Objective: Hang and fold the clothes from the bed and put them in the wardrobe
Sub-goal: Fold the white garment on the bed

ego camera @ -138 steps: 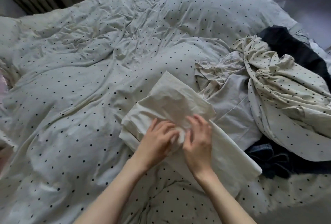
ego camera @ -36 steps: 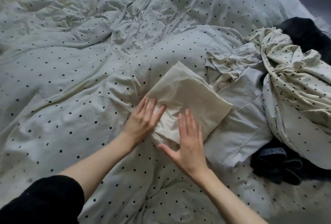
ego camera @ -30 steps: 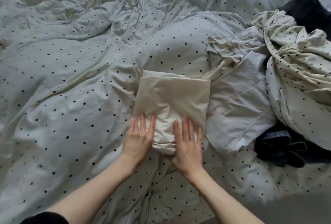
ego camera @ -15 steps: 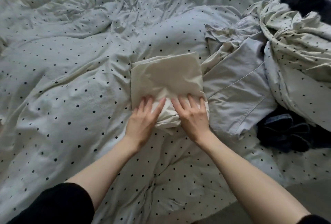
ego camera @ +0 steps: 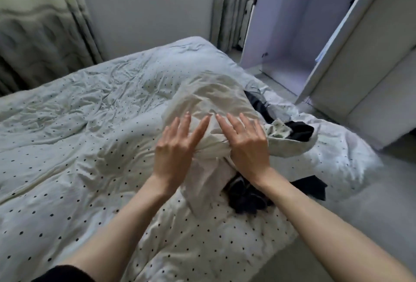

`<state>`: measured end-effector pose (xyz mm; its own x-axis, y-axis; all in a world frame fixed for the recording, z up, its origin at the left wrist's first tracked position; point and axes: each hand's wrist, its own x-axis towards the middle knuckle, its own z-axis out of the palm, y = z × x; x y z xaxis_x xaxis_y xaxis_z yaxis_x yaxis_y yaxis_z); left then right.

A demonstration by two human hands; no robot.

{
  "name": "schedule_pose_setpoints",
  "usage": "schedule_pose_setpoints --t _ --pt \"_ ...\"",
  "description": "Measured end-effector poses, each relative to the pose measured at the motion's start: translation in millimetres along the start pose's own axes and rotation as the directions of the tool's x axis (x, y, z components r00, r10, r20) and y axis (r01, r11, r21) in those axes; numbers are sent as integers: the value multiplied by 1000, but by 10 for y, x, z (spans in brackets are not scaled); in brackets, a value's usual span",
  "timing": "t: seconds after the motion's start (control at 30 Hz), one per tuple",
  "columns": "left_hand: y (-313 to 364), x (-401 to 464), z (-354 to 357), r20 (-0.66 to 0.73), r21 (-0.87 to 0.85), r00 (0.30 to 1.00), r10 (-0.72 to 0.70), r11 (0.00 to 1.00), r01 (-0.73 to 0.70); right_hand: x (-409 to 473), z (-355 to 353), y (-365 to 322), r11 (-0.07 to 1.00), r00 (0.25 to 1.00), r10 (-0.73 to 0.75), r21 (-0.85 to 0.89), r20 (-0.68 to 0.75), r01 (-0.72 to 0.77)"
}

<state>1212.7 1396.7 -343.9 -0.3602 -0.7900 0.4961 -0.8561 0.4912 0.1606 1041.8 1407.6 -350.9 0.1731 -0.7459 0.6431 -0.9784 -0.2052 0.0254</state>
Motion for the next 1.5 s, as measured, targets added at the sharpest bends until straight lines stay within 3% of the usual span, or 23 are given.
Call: schedule_pose_setpoints --t 0.2,0.33,0.47,0.6,0.73,0.93,1.23,1.5 --pt "1949 800 -167 -134 -50 978 162 984 -170 -200 -1320 1706 978 987 55 -190 -154 -85" --pt "2940 1010 36 -201 -140 962 183 967 -213 -542 -1807 2563 942 988 55 -319 -147 -100" --pt "3767 1010 428 -42 -275 985 169 945 -174 -1009 -1981 3313 909 993 79 -403 -89 -109" --pt "4421 1210 998 135 -310 954 267 926 -215 -1492 -1886 4062 887 978 200 -414 -55 -205" --pt "4935 1678 1511 165 -284 925 342 915 -288 -1627 -1716 4840 878 953 303 -382 -22 -288" --pt "5758 2764 2412 213 -302 908 361 908 -290 -1353 -1333 6322 871 903 415 -333 108 -361" --pt "6644 4205 3357 254 -293 922 292 932 -214 -808 -721 8297 929 943 316 -236 101 -286" --pt "7190 5658 4318 131 -223 990 58 974 -28 189 95 9979 979 983 181 -106 44 -175"
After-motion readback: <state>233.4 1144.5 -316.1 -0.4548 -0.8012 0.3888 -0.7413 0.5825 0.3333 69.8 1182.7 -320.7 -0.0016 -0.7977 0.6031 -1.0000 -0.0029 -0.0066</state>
